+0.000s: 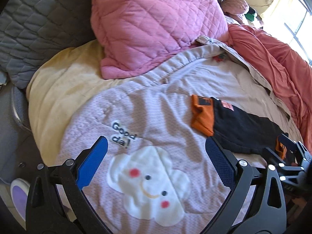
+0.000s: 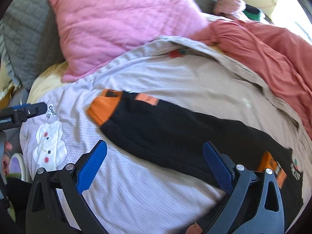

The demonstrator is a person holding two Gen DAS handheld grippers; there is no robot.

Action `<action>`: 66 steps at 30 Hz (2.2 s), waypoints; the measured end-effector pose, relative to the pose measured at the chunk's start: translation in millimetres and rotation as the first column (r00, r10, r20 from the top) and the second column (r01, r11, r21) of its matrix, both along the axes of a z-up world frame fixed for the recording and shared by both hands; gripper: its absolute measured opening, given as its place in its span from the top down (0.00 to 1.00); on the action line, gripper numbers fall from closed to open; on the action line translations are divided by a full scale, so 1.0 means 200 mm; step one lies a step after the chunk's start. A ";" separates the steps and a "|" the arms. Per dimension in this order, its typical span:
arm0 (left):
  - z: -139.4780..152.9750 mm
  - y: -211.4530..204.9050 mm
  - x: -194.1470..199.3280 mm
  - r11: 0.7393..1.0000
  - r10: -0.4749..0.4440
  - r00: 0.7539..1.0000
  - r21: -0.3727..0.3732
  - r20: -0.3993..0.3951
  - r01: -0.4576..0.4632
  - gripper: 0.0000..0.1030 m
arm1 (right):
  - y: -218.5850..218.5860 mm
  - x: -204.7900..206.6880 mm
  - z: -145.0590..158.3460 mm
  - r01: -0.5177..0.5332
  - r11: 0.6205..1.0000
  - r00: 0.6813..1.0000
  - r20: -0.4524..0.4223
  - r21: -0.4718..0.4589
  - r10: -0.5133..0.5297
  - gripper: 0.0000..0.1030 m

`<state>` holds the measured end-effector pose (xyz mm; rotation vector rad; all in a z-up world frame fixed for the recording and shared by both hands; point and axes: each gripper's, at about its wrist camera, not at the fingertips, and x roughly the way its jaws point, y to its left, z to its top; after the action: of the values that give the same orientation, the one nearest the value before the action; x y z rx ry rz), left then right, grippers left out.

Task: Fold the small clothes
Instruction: 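Move the left tool to the other sleeve's orange cuff, then close the left tool on the orange cuff, then lift the sleeve with the left tool, lay it across the shirt, release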

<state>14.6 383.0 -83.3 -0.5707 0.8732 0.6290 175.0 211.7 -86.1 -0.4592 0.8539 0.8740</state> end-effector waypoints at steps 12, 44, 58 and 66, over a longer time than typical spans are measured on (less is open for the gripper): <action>-0.08 0.10 0.01 0.998 0.007 0.999 -0.069 0.051 -0.003 0.09 | 0.31 -0.02 -0.23 -0.060 0.992 0.998 0.030 -0.109 0.063 0.05; 0.12 -0.38 0.63 0.942 -0.254 0.923 -0.144 0.288 0.304 0.96 | -1.29 0.12 0.03 0.421 0.906 0.905 -0.087 0.045 -0.416 0.05; 0.23 -1.68 1.07 0.703 -0.651 0.712 -0.145 0.264 0.696 0.96 | -2.42 0.06 0.00 0.762 0.644 0.647 -0.142 0.071 -0.749 0.05; -0.21 -1.97 1.05 0.610 -0.726 0.666 -0.289 0.170 0.738 0.86 | -2.53 0.03 -0.10 0.786 0.615 0.614 -0.181 0.061 -0.768 0.05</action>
<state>224.2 -10.5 -126.2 -0.4628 1.0921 -0.3068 180.4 -293.6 -105.5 0.1298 0.9934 0.1273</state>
